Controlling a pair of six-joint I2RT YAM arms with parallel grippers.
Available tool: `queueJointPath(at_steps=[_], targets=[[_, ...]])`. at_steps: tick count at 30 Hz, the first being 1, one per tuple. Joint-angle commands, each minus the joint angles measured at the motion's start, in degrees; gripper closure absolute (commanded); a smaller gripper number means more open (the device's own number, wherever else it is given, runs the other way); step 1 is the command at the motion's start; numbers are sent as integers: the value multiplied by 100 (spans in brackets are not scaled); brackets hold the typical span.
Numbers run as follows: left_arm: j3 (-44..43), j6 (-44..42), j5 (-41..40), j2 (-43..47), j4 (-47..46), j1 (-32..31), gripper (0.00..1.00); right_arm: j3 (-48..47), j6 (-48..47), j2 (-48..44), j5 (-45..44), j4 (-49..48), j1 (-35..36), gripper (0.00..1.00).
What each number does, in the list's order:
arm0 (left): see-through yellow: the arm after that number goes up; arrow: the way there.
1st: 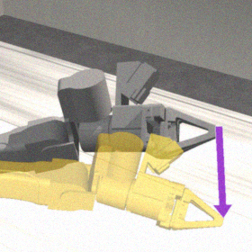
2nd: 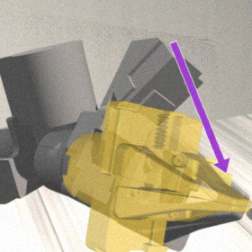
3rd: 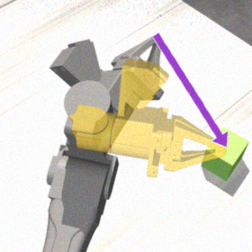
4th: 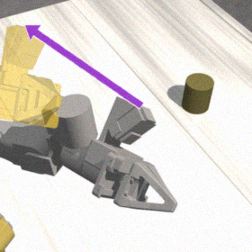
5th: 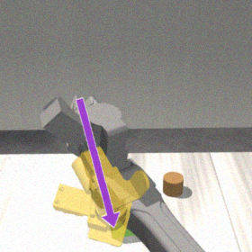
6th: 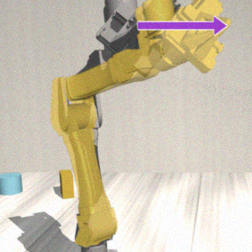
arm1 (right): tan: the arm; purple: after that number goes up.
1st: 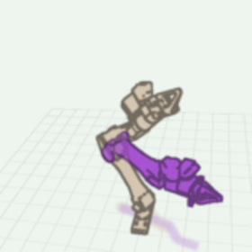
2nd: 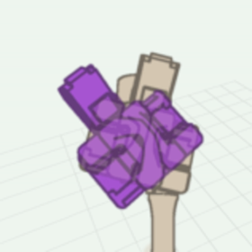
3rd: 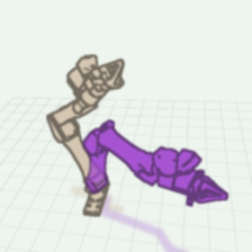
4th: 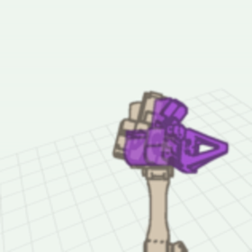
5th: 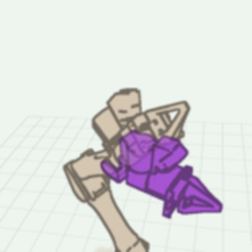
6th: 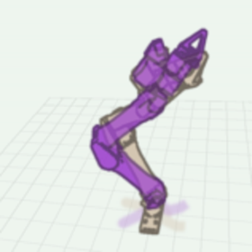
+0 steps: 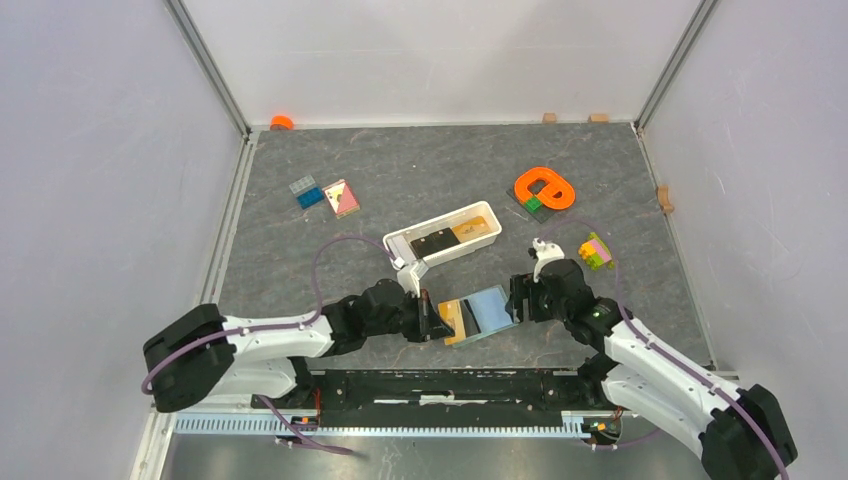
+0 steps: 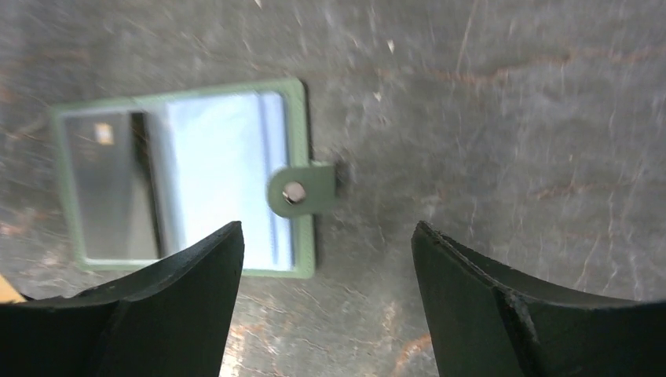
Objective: Put the credit cards into the card holder
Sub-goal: Pick up the credit card from the storage box, then insert the credit card into the card holder.
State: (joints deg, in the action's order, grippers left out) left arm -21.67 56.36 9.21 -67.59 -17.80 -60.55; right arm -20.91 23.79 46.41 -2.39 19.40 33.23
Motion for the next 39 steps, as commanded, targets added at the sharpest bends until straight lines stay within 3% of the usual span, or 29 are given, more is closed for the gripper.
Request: queueJointPath(at_steps=[1,13,22,28,31,35,39], targets=[[-42,365,-106,-289,-347,-41,98,260,10,47,-29,-355,-47,19],[-109,558,99,-1002,-925,-39,98,478,54,636,789,-996,-46,55],[-180,628,152,-1349,-1122,-39,98,759,498,219,970,-724,-24,100],[-188,657,142,-1439,-1195,-38,98,999,865,-110,1194,-788,119,100],[-225,666,186,-1516,-1258,-43,98,954,838,-280,906,-636,131,98],[-316,653,246,-1589,-1241,-32,98,646,616,-458,392,-404,131,63],[-294,671,256,-1632,-1276,38,98,439,374,-348,274,-524,131,49]])
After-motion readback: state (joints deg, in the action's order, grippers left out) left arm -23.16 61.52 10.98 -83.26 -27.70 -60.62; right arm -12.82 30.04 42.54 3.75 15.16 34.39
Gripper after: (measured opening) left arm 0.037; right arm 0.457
